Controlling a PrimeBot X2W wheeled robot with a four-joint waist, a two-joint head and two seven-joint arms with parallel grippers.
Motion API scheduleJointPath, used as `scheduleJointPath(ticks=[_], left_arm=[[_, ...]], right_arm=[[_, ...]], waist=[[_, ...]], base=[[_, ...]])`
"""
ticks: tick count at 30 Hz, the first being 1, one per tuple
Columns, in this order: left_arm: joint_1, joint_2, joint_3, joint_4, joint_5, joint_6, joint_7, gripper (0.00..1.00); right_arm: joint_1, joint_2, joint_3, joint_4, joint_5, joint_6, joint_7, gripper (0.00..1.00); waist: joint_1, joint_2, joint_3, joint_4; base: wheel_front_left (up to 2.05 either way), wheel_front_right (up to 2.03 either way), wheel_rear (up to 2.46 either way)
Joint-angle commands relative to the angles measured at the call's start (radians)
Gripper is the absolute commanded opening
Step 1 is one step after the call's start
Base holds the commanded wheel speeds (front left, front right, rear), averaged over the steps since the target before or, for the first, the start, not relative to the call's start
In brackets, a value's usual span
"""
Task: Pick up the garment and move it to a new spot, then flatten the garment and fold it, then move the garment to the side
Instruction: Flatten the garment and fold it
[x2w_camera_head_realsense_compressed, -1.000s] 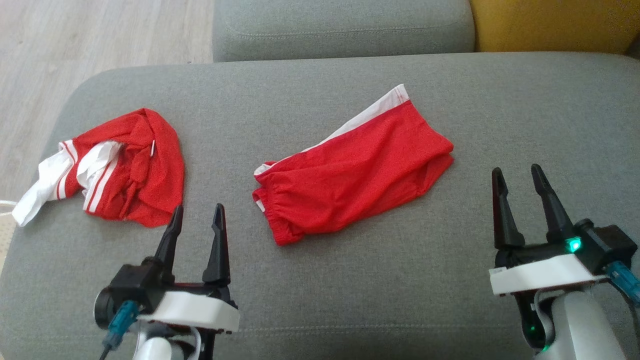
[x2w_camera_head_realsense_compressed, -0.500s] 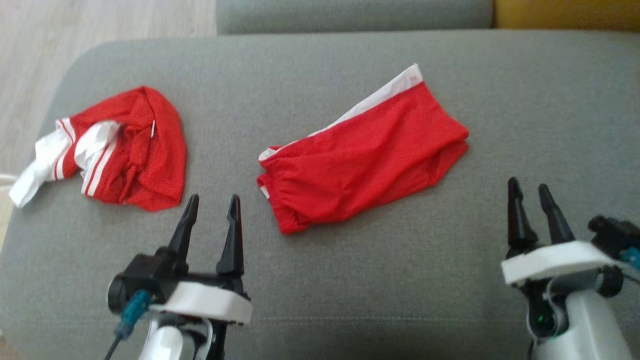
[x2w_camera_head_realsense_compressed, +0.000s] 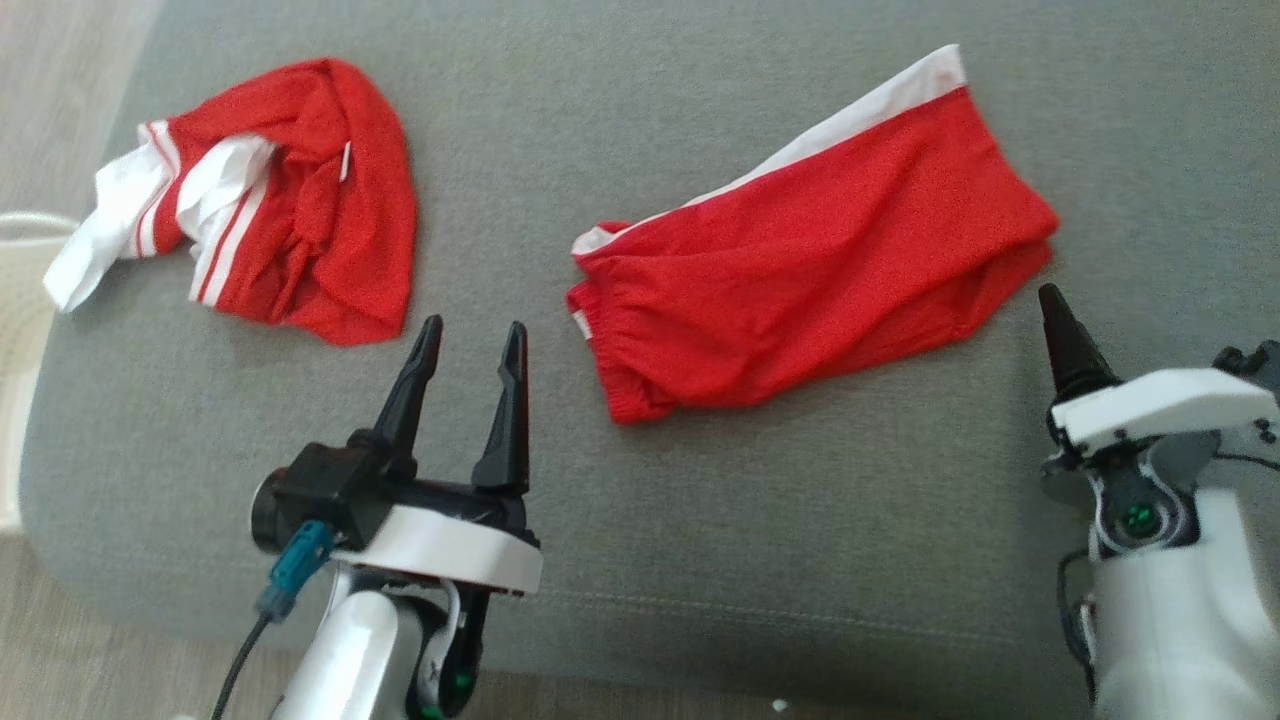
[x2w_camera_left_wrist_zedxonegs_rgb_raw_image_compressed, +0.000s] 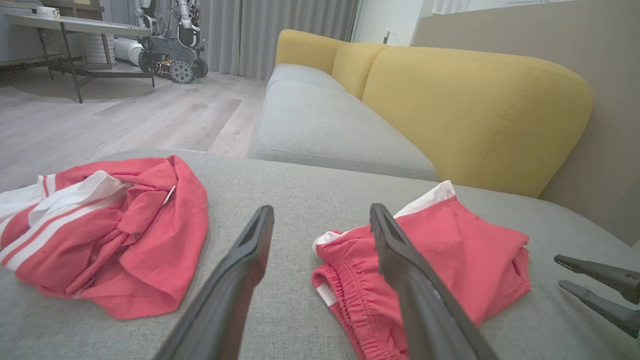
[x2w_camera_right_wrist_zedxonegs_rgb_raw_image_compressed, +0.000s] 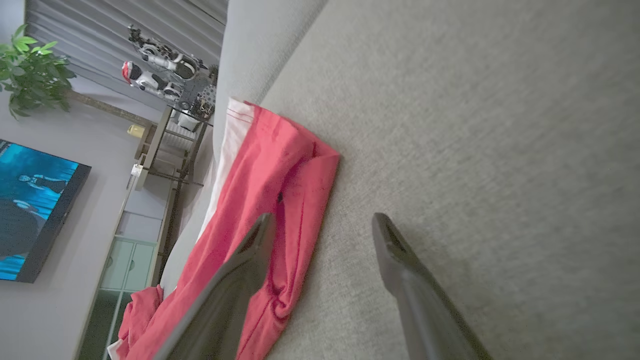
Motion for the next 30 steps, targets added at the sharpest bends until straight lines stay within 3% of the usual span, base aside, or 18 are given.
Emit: scheduleJointPath(ticks=[1, 6, 14, 30], left_arm=[[-0.038, -0.001, 0.021, -0.030, -0.011, 0.007, -0.012, 1.00], [-0.059, -0.001, -0.001, -0.013, -0.018, 0.022, -0.012, 1.00], [-0.072, -0.001, -0.018, 0.000, -0.030, 0.027, -0.012, 1.00], [-0.087, -0.001, -0.035, 0.003, -0.032, 0.035, -0.012, 1.00]], right_arm=[[-0.048, 0.013, 0.010, -0.011, 0.022, 0.007, 0.024, 1.00], [-0.145, 0.014, -0.060, 0.093, 0.079, 0.007, 0.117, 1.00], [-0.210, 0.014, -0.072, 0.166, 0.119, 0.007, 0.172, 1.00], [-0.258, 0.014, -0.009, 0.224, 0.094, 0.007, 0.163, 1.00]], waist=[[-0.0001, 0.0000, 0.024, 0.026], [-0.0001, 0.0000, 0.053, 0.065], [-0.0001, 0.0000, 0.067, 0.094], [-0.0001, 0.0000, 0.071, 0.104]], base=[[0.00, 0.00, 0.00], [0.00, 0.00, 0.00], [0.00, 0.00, 0.00], [0.00, 0.00, 0.00]])
